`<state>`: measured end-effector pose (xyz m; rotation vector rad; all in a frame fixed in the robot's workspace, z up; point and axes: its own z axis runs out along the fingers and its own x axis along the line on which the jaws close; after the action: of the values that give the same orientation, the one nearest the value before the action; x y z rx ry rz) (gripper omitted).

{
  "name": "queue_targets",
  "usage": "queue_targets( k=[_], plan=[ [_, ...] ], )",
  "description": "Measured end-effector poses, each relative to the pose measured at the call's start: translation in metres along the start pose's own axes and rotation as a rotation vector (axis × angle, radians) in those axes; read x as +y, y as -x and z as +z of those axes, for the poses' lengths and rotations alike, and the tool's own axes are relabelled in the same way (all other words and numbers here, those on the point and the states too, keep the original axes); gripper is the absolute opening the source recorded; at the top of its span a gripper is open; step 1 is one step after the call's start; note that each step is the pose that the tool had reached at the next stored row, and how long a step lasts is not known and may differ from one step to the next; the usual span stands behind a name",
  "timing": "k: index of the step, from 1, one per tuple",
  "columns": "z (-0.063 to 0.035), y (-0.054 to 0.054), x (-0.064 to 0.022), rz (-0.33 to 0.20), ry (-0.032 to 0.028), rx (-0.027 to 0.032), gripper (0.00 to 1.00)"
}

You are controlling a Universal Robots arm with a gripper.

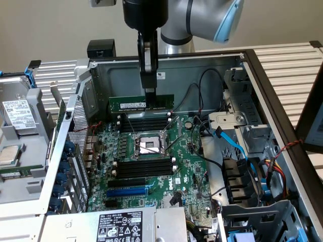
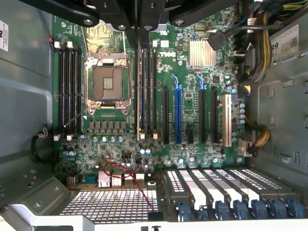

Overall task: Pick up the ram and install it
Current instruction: 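Insert the ram into the slot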

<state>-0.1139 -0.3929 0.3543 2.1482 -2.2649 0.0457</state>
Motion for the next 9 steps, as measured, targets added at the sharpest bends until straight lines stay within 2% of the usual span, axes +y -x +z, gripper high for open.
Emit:
queue_targets(
  k=[3,5,7,9],
  plan=[
    [0.0036,0.0001,0.0001,0.000,-0.0003,0.0016,0.13],
    [0.0056,0.0002,0.0001,0.000,-0.0007,0.0075,0.13],
    [0.0076,0.0003,0.0001,0.000,-0.0013,0.0164,0.13],
    [0.0089,0.0003,0.0001,0.000,-0.0021,0.0300,0.13]
  ],
)
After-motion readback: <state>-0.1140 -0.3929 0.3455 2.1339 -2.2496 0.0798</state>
